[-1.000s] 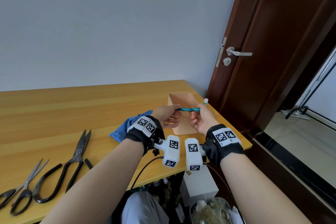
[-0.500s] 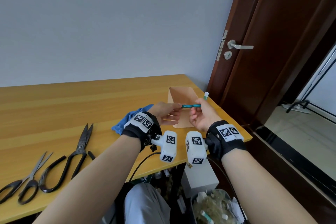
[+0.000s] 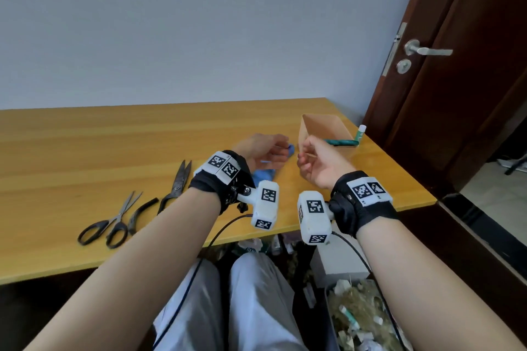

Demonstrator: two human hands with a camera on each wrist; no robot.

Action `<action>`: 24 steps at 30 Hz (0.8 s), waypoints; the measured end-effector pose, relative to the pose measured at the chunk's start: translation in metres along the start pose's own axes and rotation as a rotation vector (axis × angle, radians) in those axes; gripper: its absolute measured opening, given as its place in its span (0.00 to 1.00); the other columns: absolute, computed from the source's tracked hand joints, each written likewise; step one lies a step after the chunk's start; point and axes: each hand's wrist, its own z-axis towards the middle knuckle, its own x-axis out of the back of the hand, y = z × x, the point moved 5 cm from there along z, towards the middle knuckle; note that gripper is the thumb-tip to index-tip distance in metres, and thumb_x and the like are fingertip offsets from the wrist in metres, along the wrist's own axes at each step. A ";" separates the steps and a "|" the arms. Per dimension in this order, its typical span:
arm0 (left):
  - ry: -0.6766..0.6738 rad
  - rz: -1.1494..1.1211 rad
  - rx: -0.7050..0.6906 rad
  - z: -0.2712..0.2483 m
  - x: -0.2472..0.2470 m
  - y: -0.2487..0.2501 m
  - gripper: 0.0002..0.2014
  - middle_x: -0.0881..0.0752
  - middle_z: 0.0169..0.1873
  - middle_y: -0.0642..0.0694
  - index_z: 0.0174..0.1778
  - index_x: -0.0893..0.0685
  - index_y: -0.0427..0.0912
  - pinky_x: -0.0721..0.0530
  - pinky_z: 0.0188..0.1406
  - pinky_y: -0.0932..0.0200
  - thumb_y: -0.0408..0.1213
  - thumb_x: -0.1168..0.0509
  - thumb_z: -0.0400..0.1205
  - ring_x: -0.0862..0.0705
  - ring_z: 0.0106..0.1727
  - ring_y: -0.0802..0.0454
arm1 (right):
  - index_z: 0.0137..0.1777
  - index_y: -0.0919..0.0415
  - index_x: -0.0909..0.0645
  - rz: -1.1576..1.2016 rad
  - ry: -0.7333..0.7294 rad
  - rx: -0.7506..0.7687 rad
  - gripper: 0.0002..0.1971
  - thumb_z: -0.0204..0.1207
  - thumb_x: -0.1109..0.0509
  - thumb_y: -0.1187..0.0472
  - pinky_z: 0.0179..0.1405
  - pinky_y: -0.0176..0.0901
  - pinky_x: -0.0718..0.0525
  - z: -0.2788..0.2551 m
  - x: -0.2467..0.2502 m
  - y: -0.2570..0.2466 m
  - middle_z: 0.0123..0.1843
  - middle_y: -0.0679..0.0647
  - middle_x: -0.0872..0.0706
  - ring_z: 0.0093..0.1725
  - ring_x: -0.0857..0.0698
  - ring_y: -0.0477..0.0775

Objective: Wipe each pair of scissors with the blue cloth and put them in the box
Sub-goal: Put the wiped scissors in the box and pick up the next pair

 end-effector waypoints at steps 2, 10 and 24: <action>0.047 0.001 0.000 -0.014 0.023 -0.004 0.09 0.14 0.39 0.45 0.45 0.16 0.40 0.13 0.38 0.63 0.42 0.33 0.86 0.15 0.38 0.52 | 0.36 0.58 0.28 -0.023 -0.052 -0.005 0.09 0.78 0.36 0.64 0.13 0.30 0.32 -0.002 -0.019 0.006 0.27 0.52 0.24 0.22 0.28 0.45; 0.307 0.031 0.064 -0.081 0.143 -0.025 0.07 0.13 0.41 0.45 0.48 0.15 0.41 0.16 0.40 0.61 0.41 0.32 0.86 0.14 0.40 0.51 | 0.45 0.62 0.21 -0.266 -0.310 -0.046 0.03 0.79 0.32 0.64 0.16 0.34 0.24 -0.023 -0.113 0.052 0.35 0.57 0.17 0.24 0.20 0.49; 0.401 0.631 0.276 -0.106 0.229 -0.083 0.06 0.14 0.36 0.47 0.50 0.11 0.38 0.21 0.31 0.64 0.25 0.27 0.79 0.20 0.35 0.54 | 0.57 0.69 0.16 -1.072 -0.407 -0.057 0.11 0.77 0.25 0.66 0.20 0.33 0.19 -0.001 -0.167 0.120 0.42 0.58 0.15 0.29 0.18 0.49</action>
